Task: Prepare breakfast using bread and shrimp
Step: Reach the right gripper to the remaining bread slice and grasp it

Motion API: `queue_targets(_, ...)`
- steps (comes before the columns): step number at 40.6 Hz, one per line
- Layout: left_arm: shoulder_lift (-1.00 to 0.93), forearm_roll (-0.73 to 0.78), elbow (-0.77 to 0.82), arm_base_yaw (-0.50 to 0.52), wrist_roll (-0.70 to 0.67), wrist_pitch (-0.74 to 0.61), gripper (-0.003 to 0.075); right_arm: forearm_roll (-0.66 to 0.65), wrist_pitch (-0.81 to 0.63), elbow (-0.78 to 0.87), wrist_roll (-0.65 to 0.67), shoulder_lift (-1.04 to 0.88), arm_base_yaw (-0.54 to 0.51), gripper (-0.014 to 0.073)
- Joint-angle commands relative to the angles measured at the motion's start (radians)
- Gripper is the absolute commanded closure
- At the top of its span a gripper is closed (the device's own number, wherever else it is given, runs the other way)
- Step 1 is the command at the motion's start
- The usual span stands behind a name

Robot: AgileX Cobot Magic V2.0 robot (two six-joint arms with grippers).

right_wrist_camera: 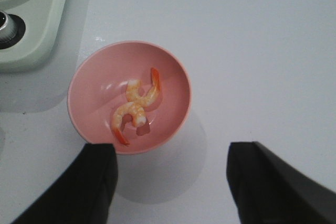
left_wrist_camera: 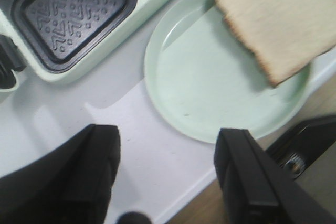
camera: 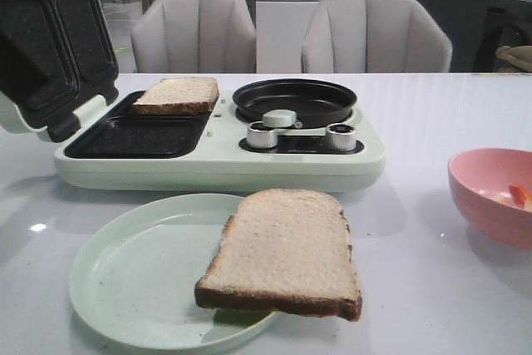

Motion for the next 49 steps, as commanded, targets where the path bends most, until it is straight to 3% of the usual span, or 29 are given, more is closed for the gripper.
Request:
queue_targets(1,-0.163,-0.052,0.018,-0.008,0.003,-0.066,0.0277,-0.009,-0.073,-0.032,-0.006,-0.001,-0.002,0.0044)
queue_targets(17,-0.614,-0.104,0.144,-0.008,0.003,-0.078,0.0277,0.016,-0.06,-0.032,-0.006,-0.001,-0.002,0.0044)
queue_targets(22,-0.668,-0.123,0.177,-0.008,0.003,-0.078,0.0277,0.179,-0.01,-0.032,-0.017,0.003,-0.002,0.0044)
queue_targets(26,-0.675,-0.134,0.192,-0.008,0.003,-0.081,0.0277,0.321,0.053,-0.031,-0.108,0.033,0.012,0.0044)
queue_targets(35,-0.675,-0.14,0.2,-0.008,0.003,-0.093,0.0277,0.649,0.068,-0.03,-0.308,0.2,0.153,0.0044)
queue_targets(43,-0.675,-0.14,0.2,-0.008,0.003,-0.093,0.0277,0.744,-0.055,-0.032,-0.33,0.415,0.313,0.0044)
queue_targets(49,-0.675,-0.14,0.2,-0.008,0.003,-0.093,0.0277,0.798,-0.11,-0.057,-0.33,0.574,0.373,0.0044)
